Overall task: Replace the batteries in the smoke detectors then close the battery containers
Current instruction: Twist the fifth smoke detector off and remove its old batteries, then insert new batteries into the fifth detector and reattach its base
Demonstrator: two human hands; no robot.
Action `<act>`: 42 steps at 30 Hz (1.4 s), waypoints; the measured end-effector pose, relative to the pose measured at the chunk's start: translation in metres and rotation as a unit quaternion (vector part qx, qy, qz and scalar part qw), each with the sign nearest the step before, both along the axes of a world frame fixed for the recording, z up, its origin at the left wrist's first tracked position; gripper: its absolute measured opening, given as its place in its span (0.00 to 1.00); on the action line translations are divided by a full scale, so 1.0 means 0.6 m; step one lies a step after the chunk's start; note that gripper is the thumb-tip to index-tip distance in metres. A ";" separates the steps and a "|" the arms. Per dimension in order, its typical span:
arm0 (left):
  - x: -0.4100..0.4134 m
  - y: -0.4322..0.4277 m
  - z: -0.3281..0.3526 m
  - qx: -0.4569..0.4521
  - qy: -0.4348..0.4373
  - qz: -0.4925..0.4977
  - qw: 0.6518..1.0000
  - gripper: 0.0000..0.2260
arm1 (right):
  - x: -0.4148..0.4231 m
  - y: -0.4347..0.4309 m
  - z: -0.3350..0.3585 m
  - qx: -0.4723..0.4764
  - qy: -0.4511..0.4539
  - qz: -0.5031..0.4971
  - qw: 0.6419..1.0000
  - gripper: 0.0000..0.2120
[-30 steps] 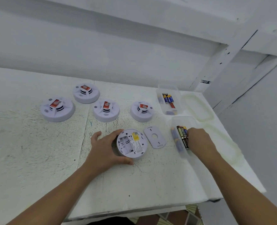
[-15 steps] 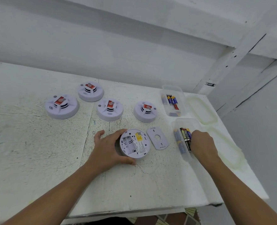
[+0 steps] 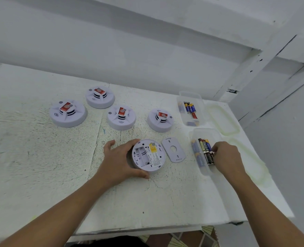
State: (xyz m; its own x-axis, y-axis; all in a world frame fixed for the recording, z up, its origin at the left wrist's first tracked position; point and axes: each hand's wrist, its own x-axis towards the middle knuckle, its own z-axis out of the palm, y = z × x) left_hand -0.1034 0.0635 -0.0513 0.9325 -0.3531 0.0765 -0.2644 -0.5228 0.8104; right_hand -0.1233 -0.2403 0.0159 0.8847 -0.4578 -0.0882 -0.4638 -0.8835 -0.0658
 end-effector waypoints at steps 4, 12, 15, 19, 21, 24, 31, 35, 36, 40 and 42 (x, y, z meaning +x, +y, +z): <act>-0.001 0.000 -0.001 0.000 0.002 0.002 1.000 0.44 | 0.006 -0.009 0.006 0.016 -0.033 0.001 0.999 0.13; -0.005 -0.016 0.005 0.008 0.014 0.054 0.998 0.48 | 0.060 -0.037 0.059 0.227 -0.183 -0.054 0.955 0.09; -0.007 -0.020 0.005 0.013 0.014 0.070 0.997 0.49 | 0.095 -0.030 0.087 0.311 -0.209 -0.026 0.927 0.08; -0.005 -0.024 0.007 0.018 0.015 0.073 0.997 0.49 | 0.157 -0.030 0.093 0.419 -0.211 -0.023 0.883 0.07; -0.004 -0.024 0.010 0.025 0.023 0.078 0.996 0.50 | 0.189 -0.031 0.082 0.421 -0.201 -0.026 0.884 0.07; -0.002 -0.026 0.011 0.050 0.025 0.087 0.995 0.51 | 0.234 -0.031 0.056 0.343 -0.158 -0.016 0.926 0.09; -0.005 -0.035 0.037 0.046 0.032 0.103 0.993 0.51 | 0.286 -0.013 0.017 0.099 -0.017 0.041 0.994 0.17; -0.004 -0.035 0.034 0.047 0.043 0.105 0.992 0.48 | 0.297 -0.008 -0.004 0.061 -0.017 0.049 0.997 0.15; -0.004 -0.035 0.031 0.050 0.043 0.106 0.992 0.47 | 0.300 -0.008 -0.009 0.061 -0.020 0.052 0.997 0.15; -0.002 -0.035 0.024 0.052 0.040 0.107 0.992 0.45 | 0.302 -0.008 -0.021 0.040 -0.026 0.061 0.997 0.16; -0.002 -0.035 0.025 0.054 0.042 0.107 0.992 0.45 | 0.303 -0.008 -0.021 0.034 -0.025 0.070 0.997 0.16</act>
State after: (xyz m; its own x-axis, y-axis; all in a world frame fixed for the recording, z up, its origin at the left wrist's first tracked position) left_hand -0.1048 0.0426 -0.0365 0.9883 -0.1493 -0.0314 -0.0731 -0.6444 0.7612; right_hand 0.0585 -0.2453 0.0032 0.9437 -0.3236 -0.0683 -0.3303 -0.9323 -0.1473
